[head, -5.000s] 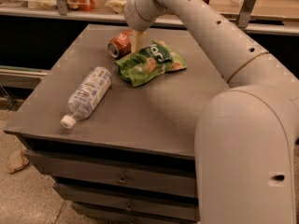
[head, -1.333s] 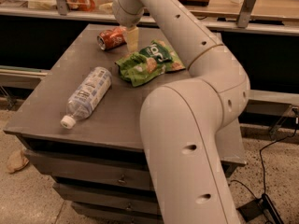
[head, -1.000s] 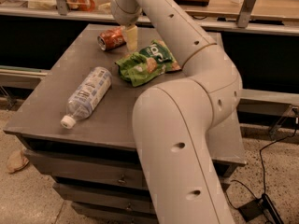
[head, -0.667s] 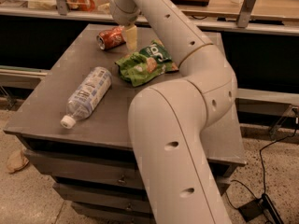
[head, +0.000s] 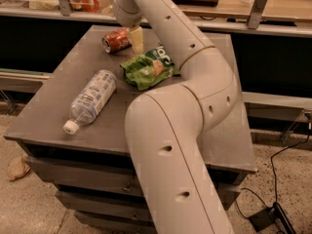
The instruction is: Pick coke can
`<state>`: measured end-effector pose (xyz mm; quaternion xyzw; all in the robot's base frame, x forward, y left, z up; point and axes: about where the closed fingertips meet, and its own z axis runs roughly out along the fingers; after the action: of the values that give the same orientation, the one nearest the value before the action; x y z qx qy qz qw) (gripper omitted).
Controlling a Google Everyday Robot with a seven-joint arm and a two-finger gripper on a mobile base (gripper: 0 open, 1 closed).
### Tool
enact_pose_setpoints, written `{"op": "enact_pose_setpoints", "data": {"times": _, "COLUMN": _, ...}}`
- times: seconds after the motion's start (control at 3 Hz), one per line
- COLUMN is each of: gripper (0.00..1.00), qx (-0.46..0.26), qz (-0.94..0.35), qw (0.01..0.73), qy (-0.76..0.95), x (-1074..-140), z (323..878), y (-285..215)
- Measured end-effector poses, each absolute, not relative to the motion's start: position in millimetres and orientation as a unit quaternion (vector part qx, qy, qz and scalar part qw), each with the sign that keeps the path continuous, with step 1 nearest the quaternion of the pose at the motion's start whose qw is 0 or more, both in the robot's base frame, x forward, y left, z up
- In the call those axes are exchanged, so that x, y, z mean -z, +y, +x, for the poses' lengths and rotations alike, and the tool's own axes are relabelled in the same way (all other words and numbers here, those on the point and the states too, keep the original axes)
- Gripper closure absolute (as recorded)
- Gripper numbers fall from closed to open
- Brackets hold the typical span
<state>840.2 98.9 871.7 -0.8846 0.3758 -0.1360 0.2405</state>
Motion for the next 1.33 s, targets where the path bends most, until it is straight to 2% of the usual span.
{"op": "enact_pose_setpoints", "data": {"times": 0.67, "gripper": 0.00, "qx": 0.119, "qz": -0.896, "qw": 0.213, "qy": 0.370, "x": -859, "z": 833, "y": 101}}
{"op": "enact_pose_setpoints", "data": {"times": 1.0, "gripper": 0.16, "qx": 0.110, "qz": -0.900, "qw": 0.204, "qy": 0.369, "x": -853, "z": 829, "y": 101}}
{"op": "enact_pose_setpoints", "data": {"times": 1.33, "gripper": 0.47, "qx": 0.102, "qz": -0.903, "qw": 0.195, "qy": 0.369, "x": -850, "z": 825, "y": 100}}
